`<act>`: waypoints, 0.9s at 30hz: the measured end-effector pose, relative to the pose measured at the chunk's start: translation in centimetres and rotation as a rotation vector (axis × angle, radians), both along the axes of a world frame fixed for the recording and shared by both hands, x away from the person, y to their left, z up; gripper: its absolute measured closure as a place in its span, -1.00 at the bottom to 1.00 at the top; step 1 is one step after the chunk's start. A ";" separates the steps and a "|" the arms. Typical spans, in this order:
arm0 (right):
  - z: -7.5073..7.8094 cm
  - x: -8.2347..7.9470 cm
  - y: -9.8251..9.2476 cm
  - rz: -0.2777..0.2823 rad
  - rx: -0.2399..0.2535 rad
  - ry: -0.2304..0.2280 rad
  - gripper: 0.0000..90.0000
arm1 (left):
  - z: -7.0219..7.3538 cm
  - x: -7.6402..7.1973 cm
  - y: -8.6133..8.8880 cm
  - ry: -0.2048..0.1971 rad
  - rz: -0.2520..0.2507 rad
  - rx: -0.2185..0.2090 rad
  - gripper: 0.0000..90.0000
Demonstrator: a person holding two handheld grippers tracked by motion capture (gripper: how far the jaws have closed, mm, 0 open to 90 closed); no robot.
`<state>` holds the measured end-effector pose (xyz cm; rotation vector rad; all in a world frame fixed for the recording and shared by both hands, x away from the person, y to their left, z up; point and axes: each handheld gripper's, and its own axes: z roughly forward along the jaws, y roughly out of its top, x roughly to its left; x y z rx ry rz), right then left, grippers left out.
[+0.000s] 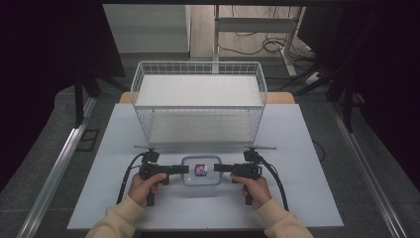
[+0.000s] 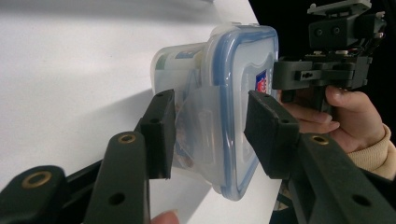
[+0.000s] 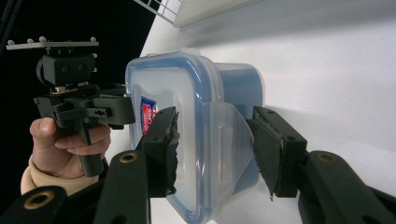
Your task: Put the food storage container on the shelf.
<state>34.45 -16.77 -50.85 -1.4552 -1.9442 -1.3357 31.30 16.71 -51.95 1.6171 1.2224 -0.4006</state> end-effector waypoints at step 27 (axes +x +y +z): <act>3.0 -1.1 0.5 0.027 -0.012 -0.137 0.15 | 2.4 -1.2 0.5 -0.075 0.006 -0.008 0.21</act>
